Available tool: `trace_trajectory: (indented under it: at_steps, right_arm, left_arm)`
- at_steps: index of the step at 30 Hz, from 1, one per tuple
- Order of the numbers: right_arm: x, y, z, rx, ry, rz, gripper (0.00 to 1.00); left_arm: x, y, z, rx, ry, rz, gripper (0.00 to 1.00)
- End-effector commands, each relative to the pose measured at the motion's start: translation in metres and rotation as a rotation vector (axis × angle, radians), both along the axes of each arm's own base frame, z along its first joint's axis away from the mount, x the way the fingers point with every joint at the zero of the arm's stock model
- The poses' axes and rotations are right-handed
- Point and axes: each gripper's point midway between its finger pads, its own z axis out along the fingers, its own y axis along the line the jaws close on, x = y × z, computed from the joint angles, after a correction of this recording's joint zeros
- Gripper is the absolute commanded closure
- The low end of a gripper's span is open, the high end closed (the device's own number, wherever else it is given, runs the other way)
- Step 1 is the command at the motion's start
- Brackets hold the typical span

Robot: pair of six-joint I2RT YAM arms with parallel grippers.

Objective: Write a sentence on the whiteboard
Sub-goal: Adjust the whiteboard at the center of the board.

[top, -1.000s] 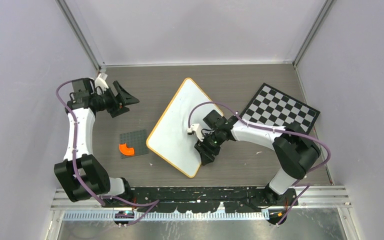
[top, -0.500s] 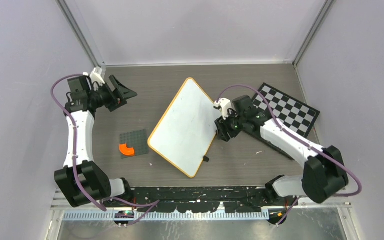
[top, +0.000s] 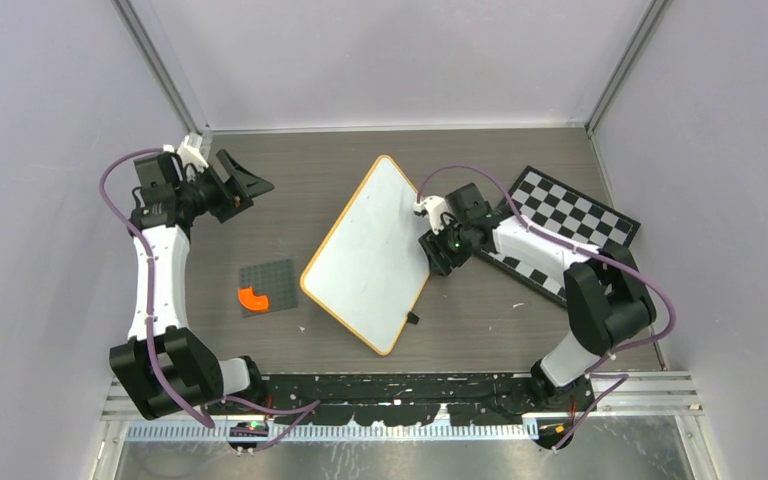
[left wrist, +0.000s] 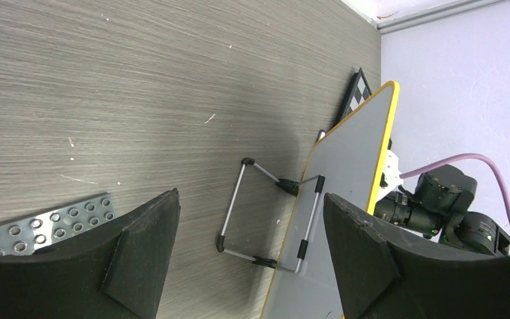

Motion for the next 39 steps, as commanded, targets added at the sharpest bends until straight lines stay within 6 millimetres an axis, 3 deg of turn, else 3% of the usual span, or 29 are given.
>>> trace_trajectory:
  at_steps: [1,7,16,25,32,36,39]
  right_arm:
    - [0.019,0.012,0.003,0.023,-0.050,0.028,0.41]
    - [0.016,0.016,-0.005,0.038,-0.013,0.004,0.47]
    - [-0.025,0.035,-0.006,0.104,0.072,0.036,0.51]
    - [-0.046,0.046,-0.004,0.102,0.092,0.028,0.53]
    - [-0.024,0.036,-0.013,0.033,0.005,-0.113,0.73]
    - [-0.024,0.032,-0.013,0.033,0.000,-0.157,0.82]
    - [-0.025,0.028,-0.010,0.038,-0.027,-0.173,0.99]
  left_arm:
    - [0.003,0.002,0.017,0.006,-0.071,0.011,0.19]
    - [0.003,0.002,0.016,-0.005,-0.072,0.014,0.19]
    - [0.002,0.001,0.014,-0.020,-0.071,0.021,0.19]
    - [0.002,0.000,0.014,-0.032,-0.064,0.021,0.18]
    - [0.001,0.000,0.014,-0.028,-0.061,0.033,0.18]
    - [0.000,0.001,0.013,-0.023,-0.061,0.038,0.18]
    - [0.000,0.003,0.010,-0.017,-0.055,0.047,0.18]
